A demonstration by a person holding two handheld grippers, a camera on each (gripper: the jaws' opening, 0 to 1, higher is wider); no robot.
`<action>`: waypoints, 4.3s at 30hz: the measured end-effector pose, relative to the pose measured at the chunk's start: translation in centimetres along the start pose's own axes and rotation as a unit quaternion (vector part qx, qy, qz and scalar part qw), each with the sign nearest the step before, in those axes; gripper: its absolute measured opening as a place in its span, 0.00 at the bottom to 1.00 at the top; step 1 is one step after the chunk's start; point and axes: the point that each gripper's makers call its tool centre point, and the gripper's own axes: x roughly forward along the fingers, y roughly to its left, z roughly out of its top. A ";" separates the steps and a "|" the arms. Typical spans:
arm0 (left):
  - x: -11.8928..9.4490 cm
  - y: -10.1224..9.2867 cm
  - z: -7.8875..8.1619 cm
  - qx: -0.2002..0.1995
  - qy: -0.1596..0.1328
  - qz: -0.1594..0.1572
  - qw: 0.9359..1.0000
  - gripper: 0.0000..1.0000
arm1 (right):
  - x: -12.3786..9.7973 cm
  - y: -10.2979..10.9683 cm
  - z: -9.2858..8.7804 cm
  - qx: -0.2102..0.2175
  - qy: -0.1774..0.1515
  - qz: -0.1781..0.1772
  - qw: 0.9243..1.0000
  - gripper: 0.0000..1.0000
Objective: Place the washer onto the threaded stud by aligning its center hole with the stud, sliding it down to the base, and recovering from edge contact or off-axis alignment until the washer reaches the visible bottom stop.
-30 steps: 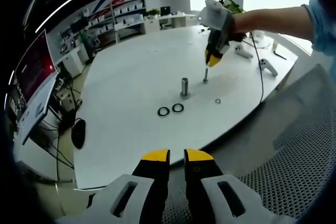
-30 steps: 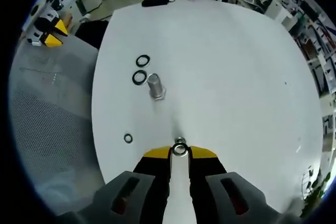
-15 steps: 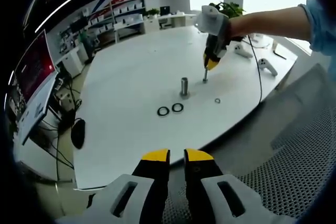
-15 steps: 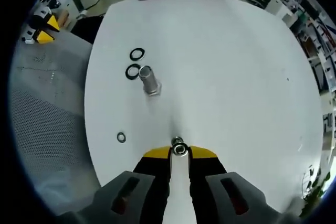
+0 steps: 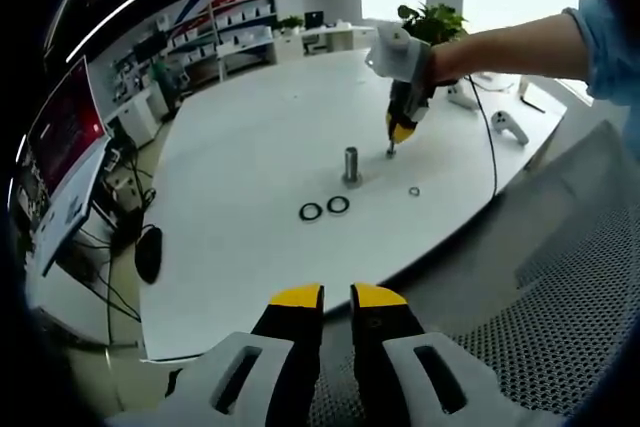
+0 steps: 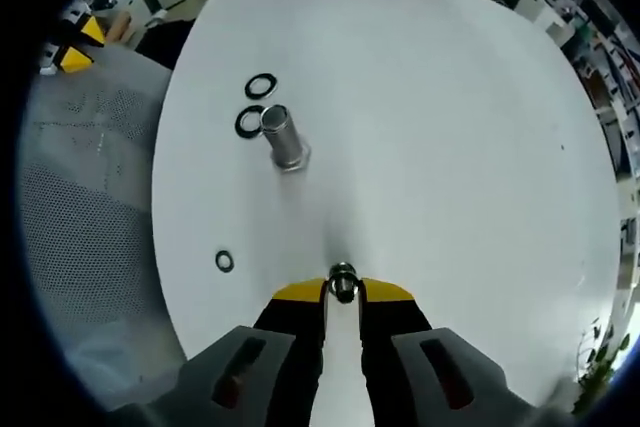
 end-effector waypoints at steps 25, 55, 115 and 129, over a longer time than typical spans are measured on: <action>0.0 0.0 0.0 0.001 0.000 -0.001 1.000 0.08 | -0.1 0.0 -1.2 0.017 0.009 -0.013 1.000 0.27; -0.1 0.1 0.1 0.001 -0.007 0.005 1.000 0.08 | -3.8 5.9 -0.6 0.011 -0.057 -0.001 0.998 0.26; -0.2 0.1 0.1 0.003 -0.008 0.007 1.000 0.09 | 1.8 9.7 -0.5 -0.034 0.006 0.047 0.998 0.26; -0.2 0.1 0.1 0.002 -0.008 0.007 1.000 0.09 | 2.9 10.1 -0.7 -0.056 0.013 0.037 0.998 0.24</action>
